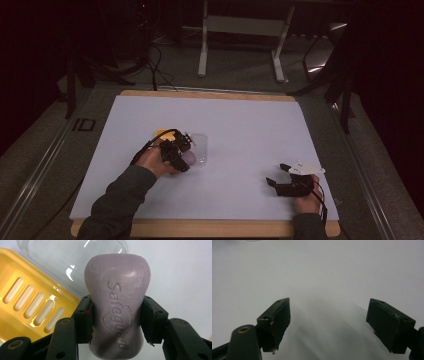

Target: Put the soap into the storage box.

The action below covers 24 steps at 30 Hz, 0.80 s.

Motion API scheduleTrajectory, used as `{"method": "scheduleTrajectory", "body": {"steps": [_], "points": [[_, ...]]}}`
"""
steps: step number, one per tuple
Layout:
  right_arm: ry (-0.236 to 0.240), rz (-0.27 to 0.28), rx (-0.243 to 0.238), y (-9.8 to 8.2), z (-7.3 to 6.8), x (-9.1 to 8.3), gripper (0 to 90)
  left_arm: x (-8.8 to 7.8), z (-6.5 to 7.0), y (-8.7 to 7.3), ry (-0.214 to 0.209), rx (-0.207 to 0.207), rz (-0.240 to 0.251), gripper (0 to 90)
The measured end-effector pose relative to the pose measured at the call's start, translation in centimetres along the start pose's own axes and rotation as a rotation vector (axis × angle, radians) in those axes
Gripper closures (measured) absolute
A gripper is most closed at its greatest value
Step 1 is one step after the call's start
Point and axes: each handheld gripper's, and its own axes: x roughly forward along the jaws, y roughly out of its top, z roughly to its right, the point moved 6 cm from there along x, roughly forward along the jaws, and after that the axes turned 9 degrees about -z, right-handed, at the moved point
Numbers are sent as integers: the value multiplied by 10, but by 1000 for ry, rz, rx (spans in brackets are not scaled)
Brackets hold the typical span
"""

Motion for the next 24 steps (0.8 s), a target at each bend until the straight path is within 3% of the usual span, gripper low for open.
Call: {"method": "scheduleTrajectory", "body": {"steps": [24], "points": [[0, 1, -2, 0, 0, 0, 191, -12, -14, 0, 14, -11, 0, 501]]}}
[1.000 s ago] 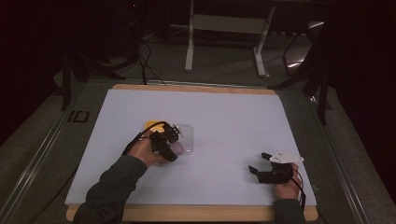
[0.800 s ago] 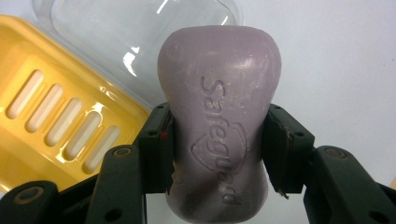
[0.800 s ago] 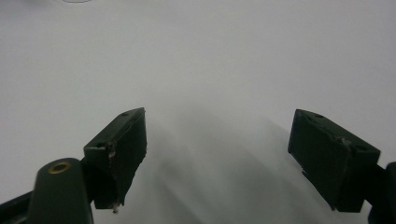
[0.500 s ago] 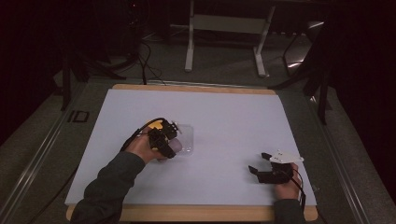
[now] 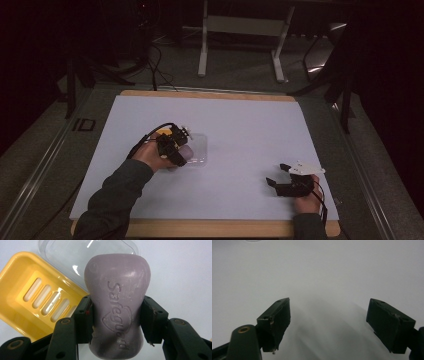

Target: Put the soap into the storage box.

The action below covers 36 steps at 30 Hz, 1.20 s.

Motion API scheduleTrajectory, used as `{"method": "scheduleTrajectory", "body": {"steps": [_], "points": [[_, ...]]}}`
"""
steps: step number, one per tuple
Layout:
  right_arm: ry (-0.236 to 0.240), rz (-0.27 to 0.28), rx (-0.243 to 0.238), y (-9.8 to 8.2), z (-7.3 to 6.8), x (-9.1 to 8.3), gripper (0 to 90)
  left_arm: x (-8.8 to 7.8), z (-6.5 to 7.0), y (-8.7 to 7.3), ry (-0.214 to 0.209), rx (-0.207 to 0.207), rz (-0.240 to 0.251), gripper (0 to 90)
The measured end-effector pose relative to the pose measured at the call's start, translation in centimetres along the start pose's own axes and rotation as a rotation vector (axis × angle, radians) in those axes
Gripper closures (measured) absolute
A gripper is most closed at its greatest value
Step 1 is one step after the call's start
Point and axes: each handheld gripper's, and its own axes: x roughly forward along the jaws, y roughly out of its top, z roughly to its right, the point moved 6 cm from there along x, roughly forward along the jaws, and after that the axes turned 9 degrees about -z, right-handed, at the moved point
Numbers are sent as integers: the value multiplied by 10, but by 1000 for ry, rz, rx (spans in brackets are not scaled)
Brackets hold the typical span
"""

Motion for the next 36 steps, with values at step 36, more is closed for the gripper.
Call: {"method": "scheduleTrajectory", "body": {"steps": [36], "points": [[-1, 0, 0, 0, 0, 0, 190, -2, -21, -3, 2, -51, -7, 501]]}}
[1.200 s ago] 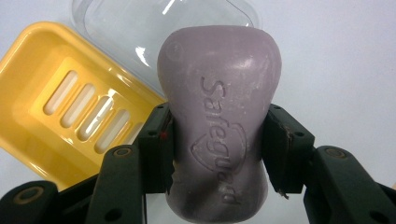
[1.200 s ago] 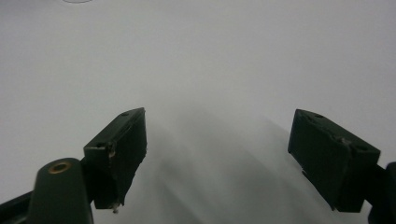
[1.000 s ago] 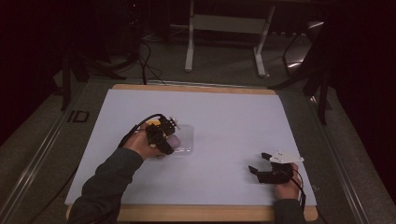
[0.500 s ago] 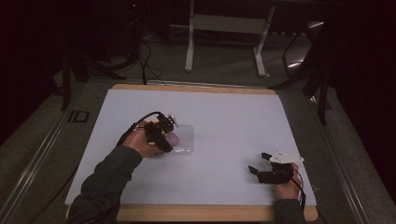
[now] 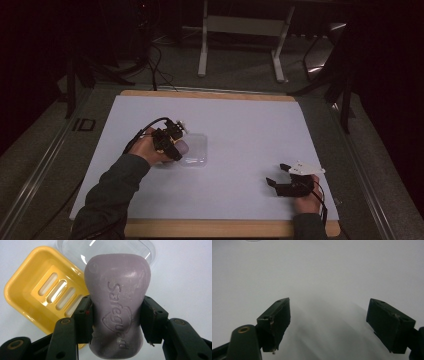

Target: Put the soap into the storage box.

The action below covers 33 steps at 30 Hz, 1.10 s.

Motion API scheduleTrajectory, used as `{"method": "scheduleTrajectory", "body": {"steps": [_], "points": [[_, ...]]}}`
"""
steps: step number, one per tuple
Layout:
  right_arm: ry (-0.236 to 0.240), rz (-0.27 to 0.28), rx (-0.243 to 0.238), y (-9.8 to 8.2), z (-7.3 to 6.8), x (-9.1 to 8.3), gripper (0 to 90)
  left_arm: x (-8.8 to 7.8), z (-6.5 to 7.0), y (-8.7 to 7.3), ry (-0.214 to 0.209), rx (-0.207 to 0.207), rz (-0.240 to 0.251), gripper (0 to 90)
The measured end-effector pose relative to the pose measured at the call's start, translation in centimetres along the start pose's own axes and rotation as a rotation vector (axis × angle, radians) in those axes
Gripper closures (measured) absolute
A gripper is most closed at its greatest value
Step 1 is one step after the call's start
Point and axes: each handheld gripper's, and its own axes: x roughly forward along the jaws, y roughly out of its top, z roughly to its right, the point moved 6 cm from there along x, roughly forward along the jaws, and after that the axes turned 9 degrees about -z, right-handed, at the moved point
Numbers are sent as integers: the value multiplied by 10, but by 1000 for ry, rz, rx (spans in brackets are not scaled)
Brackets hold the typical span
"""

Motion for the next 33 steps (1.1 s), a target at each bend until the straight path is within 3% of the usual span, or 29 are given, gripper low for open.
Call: {"method": "scheduleTrajectory", "body": {"steps": [33], "points": [[0, 1, 0, 0, 0, 0, 191, 2, -21, -2, -2, -75, 2, 502]]}}
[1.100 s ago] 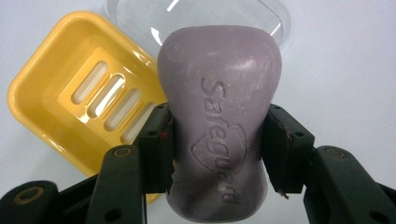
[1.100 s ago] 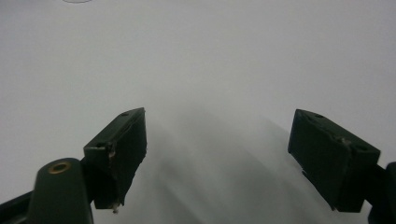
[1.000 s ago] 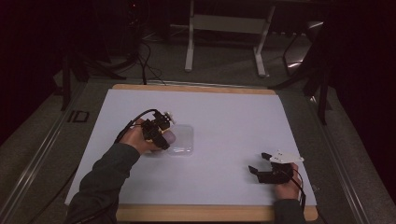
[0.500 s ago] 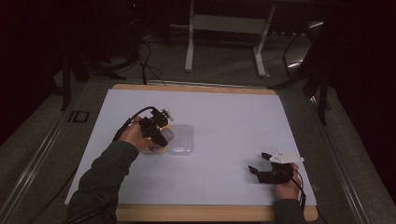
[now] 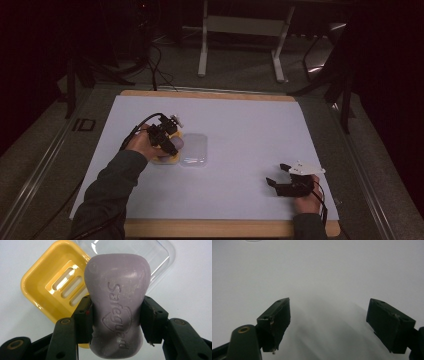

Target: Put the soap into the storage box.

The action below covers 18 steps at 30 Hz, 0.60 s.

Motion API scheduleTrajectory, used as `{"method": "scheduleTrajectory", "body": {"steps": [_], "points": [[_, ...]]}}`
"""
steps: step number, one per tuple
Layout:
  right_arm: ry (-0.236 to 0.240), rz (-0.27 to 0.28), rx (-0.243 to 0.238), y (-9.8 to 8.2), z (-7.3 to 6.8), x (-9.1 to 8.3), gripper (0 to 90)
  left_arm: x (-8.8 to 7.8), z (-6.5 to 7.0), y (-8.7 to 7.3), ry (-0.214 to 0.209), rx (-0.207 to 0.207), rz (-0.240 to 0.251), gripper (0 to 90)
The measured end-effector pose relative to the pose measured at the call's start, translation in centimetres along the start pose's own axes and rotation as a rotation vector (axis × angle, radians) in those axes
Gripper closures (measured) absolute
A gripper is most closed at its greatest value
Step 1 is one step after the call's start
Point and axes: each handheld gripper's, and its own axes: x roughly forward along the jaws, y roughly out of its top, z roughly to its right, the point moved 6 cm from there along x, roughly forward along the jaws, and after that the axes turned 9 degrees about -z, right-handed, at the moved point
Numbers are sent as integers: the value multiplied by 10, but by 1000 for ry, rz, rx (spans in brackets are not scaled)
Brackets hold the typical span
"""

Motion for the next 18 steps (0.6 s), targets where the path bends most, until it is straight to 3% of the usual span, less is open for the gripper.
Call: {"method": "scheduleTrajectory", "body": {"steps": [18], "points": [[-1, -2, -1, 0, 0, 0, 191, 5, -8, 2, -3, -30, -24, 501]]}}
